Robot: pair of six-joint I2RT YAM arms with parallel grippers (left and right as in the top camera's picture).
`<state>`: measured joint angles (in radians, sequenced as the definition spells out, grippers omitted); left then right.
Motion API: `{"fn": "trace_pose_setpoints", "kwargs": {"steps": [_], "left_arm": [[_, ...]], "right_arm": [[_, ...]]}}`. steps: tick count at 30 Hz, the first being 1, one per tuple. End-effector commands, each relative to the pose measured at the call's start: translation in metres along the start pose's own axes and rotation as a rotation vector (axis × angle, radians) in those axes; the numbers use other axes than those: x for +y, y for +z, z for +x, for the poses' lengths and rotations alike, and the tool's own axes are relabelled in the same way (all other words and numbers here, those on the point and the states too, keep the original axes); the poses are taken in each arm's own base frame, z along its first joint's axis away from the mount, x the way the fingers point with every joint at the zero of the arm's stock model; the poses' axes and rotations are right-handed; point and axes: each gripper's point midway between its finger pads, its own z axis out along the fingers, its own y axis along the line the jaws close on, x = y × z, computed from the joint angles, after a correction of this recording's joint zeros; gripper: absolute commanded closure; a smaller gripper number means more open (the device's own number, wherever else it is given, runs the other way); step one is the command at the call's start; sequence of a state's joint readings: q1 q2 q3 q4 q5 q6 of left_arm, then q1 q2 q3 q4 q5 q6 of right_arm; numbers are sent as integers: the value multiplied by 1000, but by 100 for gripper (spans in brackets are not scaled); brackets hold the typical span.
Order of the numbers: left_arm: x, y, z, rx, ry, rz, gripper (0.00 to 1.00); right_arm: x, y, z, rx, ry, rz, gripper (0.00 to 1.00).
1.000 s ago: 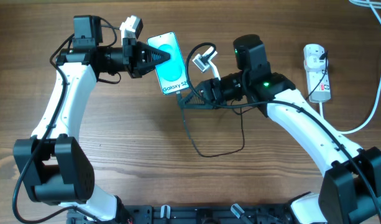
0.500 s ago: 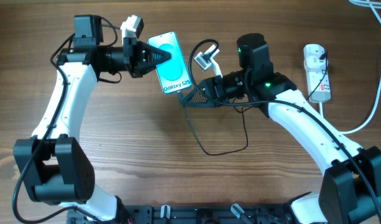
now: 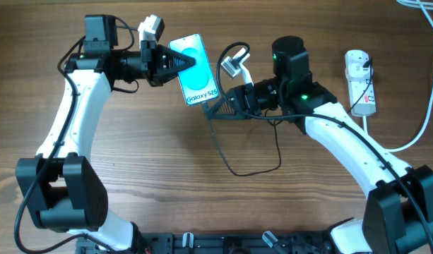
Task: Plug charger to phone and switch on socket
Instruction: 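Push the USB-C plug up into the phone's port with the right gripper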
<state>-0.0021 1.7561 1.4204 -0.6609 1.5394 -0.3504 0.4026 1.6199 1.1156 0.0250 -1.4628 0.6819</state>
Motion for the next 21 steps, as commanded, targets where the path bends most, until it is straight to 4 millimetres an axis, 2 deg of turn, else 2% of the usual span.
{"fn": "trace_pose_setpoints", "kwargs": {"steps": [1, 12, 18, 21], "left_arm": [[-7, 22, 18, 78, 8, 45, 96], [-7, 20, 16, 73, 27, 44, 96], [-6, 10, 10, 42, 37, 37, 96], [-5, 7, 8, 34, 37, 35, 96]], "right_arm": [[-10, -22, -33, -124, -62, 97, 96], [-11, -21, -30, -114, -40, 91, 94], [-16, -14, -14, -71, -17, 87, 94], [-16, -14, -14, -71, -18, 87, 79]]}}
